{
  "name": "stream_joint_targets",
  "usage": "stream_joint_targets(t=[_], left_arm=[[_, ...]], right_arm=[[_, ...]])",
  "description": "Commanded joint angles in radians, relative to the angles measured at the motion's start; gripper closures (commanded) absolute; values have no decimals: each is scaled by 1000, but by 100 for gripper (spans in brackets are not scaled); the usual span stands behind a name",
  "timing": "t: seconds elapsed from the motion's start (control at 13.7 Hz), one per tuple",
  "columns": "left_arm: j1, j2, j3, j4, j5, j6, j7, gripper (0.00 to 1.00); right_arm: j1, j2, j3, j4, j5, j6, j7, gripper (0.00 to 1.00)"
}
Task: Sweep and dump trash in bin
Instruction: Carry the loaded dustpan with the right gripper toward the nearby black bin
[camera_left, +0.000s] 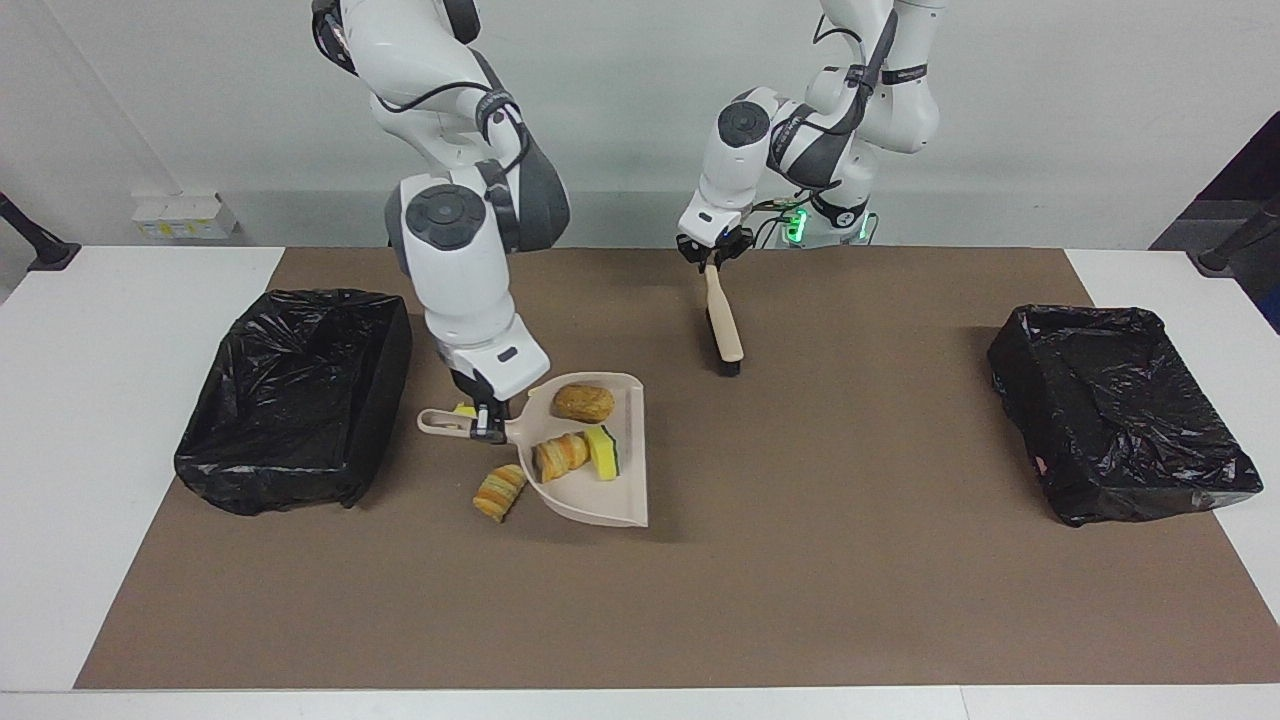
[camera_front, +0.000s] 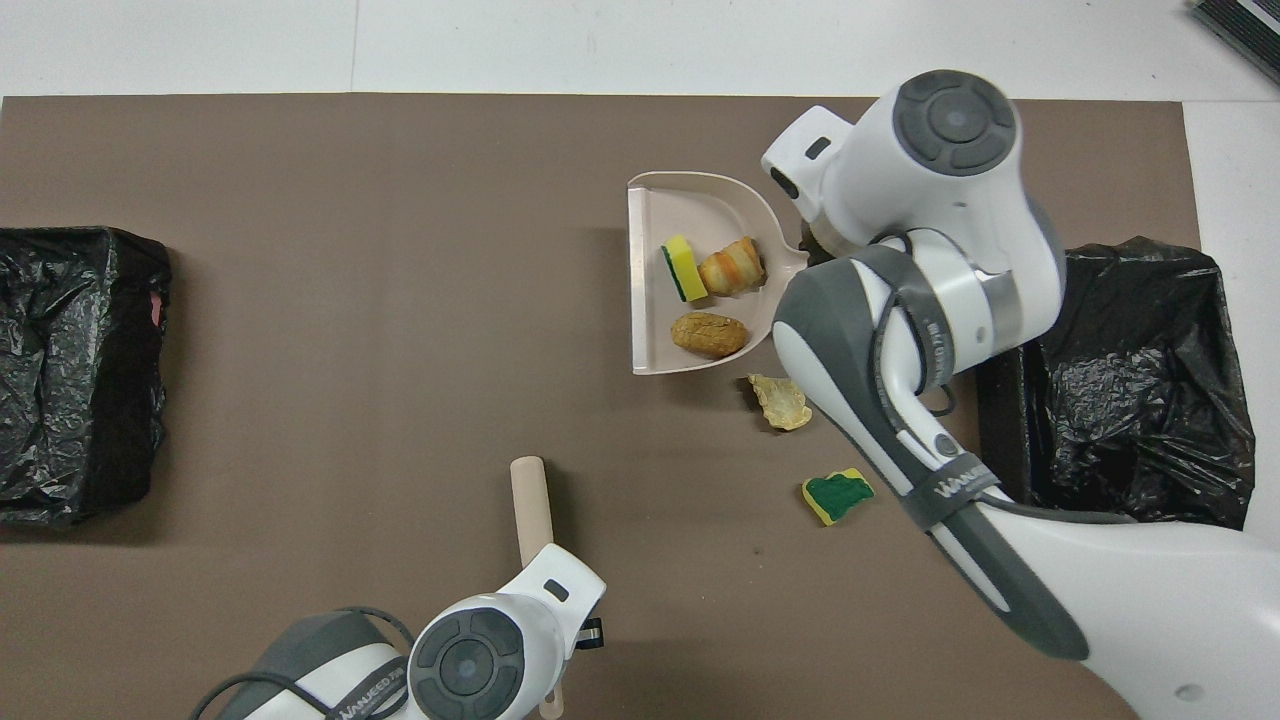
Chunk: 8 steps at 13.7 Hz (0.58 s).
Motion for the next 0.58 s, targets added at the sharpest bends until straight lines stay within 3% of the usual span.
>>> stream_joint_targets(t=[0.0, 0.07, 0.15, 0.22, 0.29, 0.37, 0.51], left_arm=[[-23, -4, 17, -1, -3, 11, 1, 100], [-23, -2, 17, -1, -3, 11, 1, 97], [-22, -2, 17, -1, -3, 11, 1, 84], [-17, -2, 18, 1, -3, 10, 7, 57], [-16, -1, 18, 4, -3, 2, 8, 14], [-11, 3, 20, 10, -3, -10, 11, 0], [9, 21, 23, 36, -3, -13, 7, 0]], right_arm=[[-101, -65, 15, -42, 24, -38, -111, 100], [-136, -83, 14, -44, 24, -53, -137, 100], [-179, -99, 14, -45, 22, -75, -179, 100], [-224, -105, 14, -47, 22, -92, -232, 100], [-268, -116, 14, -48, 24, -101, -286, 100], [-314, -126, 14, -53, 22, -112, -340, 100], [-409, -163, 14, -93, 22, -118, -462, 100]])
